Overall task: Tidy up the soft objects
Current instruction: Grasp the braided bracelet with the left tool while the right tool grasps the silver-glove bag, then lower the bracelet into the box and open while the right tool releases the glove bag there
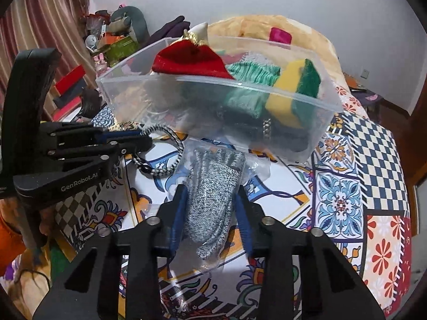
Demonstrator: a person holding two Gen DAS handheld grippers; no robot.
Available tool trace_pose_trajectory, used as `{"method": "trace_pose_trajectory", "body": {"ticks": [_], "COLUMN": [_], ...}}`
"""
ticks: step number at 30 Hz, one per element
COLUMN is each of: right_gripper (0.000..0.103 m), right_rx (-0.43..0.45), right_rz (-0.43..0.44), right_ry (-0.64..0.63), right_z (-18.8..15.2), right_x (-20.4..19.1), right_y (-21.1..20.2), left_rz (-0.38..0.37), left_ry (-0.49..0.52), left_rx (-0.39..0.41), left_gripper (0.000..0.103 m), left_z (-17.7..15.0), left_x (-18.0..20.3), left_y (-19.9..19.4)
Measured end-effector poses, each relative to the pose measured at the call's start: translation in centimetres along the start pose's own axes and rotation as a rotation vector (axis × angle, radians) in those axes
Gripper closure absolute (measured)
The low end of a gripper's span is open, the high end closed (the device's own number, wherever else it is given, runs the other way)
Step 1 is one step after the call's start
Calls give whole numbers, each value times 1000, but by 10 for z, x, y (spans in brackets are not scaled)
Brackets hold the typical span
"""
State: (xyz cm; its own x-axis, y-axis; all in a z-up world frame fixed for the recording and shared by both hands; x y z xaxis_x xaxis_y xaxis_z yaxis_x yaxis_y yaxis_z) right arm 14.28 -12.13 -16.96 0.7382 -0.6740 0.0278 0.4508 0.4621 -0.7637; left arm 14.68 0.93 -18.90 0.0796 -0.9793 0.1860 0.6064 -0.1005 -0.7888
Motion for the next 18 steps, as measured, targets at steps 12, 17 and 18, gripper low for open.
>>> {"method": "trace_pose_trajectory", "body": {"ticks": [12,17,18], "right_gripper": [85,85,85], "right_rx": [102,161,171], "right_rz": [-59,-76,-81], "right_ry": [30,24,21], "right_z": [5,16,17], "right_x": [13,14,13], "right_y": [-36,-57,-60], "left_rz": [-61,-93,-96], "left_ry": [-15,-31,-36], "left_rx": [130,203,216], "left_gripper": [97,97,97], "left_z": [-1,8,10], "left_x": [2,3,2], "left_y": [-52,-84,-89]}}
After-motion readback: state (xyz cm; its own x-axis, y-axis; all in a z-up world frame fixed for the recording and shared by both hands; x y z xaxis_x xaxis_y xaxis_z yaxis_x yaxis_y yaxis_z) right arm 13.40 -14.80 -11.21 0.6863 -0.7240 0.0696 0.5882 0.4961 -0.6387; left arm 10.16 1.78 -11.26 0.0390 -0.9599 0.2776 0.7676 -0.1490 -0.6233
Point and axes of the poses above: each gripper's, at about its wrist camera, not at the fingertips, and y roughly the way its jaws point, x to its right, z to its top, the point moved 4 cm from there along y, roughly the way its jaws point, and after that the axes turned 14 degrees about -y, right-handed, at the moved point
